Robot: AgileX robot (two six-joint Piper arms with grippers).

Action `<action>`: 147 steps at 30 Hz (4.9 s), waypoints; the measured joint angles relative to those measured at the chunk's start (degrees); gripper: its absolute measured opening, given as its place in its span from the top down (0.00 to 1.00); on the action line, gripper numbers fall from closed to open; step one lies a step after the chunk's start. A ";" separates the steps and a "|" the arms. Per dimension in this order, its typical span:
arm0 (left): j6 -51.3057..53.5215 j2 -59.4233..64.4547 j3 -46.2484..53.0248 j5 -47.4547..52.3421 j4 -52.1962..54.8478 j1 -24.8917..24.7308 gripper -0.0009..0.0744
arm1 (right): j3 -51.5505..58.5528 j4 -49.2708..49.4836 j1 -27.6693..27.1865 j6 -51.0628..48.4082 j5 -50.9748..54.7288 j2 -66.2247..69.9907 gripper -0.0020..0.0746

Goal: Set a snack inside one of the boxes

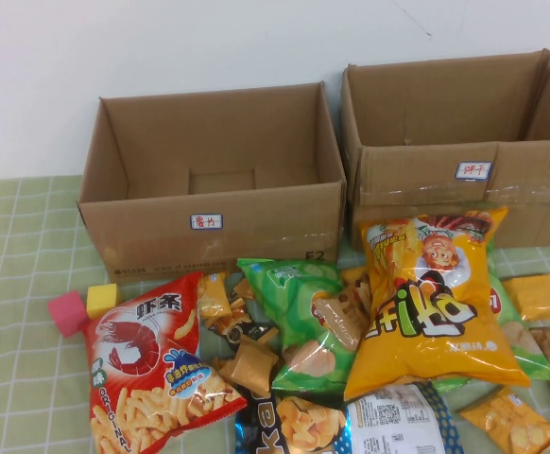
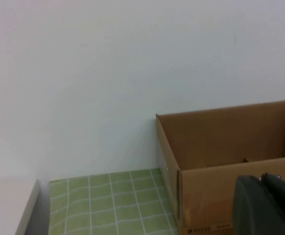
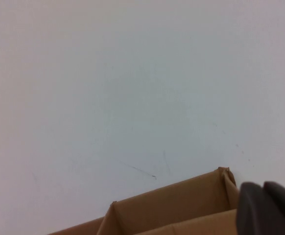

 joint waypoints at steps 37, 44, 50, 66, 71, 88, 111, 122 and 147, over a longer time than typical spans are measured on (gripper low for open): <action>28.96 70.39 -12.02 5.82 -44.01 0.00 0.19 | -5.79 15.55 0.00 -23.21 20.67 35.71 0.97; 31.37 78.77 -12.80 5.44 -53.25 0.00 0.18 | -5.79 16.94 0.00 -23.95 20.67 35.71 0.97; 39.40 82.01 -12.93 7.44 -62.94 0.00 0.18 | -5.79 17.47 0.00 -23.95 20.67 35.71 0.97; 54.87 82.88 -12.93 20.21 -81.29 0.11 0.68 | -5.33 17.98 0.00 -23.95 20.23 35.71 0.97; 60.78 83.49 -12.93 36.71 -87.48 0.11 0.70 | -5.33 17.99 0.00 -23.95 20.23 35.71 0.97; 59.77 83.42 -49.01 29.50 -87.43 -0.20 0.71 | -5.28 19.13 0.00 -23.95 19.77 35.71 0.97; 85.89 80.32 -60.92 2.43 -72.38 -1.96 0.38 | -4.09 19.50 0.00 -25.02 17.91 35.71 0.97; 32.43 71.57 -60.81 38.48 -8.79 -2.00 0.98 | -4.05 16.40 0.00 -28.00 19.46 36.13 0.97; 23.40 23.74 -15.90 44.65 -10.03 -5.37 0.99 | -13.96 11.27 18.78 -35.61 12.64 80.86 0.29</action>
